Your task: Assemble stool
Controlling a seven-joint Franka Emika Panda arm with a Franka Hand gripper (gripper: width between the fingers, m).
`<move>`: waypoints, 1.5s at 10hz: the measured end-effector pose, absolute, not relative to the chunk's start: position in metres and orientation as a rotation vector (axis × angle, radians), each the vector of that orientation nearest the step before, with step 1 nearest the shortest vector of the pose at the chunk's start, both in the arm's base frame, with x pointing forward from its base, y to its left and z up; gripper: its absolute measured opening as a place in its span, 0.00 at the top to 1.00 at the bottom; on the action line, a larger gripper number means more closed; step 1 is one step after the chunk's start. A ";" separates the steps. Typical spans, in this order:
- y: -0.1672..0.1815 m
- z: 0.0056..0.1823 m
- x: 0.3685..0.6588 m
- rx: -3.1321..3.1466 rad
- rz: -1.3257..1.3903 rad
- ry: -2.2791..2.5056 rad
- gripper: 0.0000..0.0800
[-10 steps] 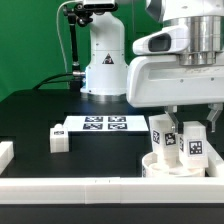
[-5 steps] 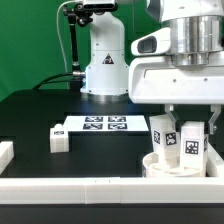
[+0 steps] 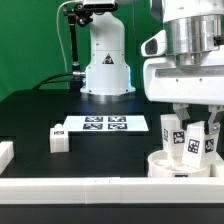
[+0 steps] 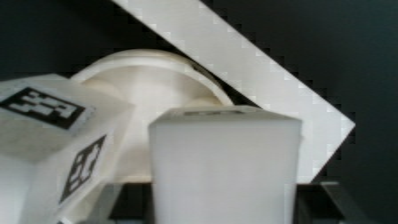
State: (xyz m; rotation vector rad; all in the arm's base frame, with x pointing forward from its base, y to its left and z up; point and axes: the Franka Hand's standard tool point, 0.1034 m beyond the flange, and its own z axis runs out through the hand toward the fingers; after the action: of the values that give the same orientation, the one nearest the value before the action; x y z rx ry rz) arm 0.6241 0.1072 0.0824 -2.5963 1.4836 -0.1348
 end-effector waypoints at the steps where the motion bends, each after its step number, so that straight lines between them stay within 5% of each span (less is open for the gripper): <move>1: 0.108 0.082 0.624 -2.565 -0.129 1.530 0.58; 15: 0.118 0.081 0.623 -1.322 0.060 2.545 0.58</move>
Offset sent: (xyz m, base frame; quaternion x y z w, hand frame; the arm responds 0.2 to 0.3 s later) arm 0.0000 0.0000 0.0000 0.0000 0.0000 0.1296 0.9916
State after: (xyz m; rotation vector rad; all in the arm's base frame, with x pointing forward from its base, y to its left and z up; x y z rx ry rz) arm 0.6235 0.1182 0.0814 -1.3218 2.5445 0.0596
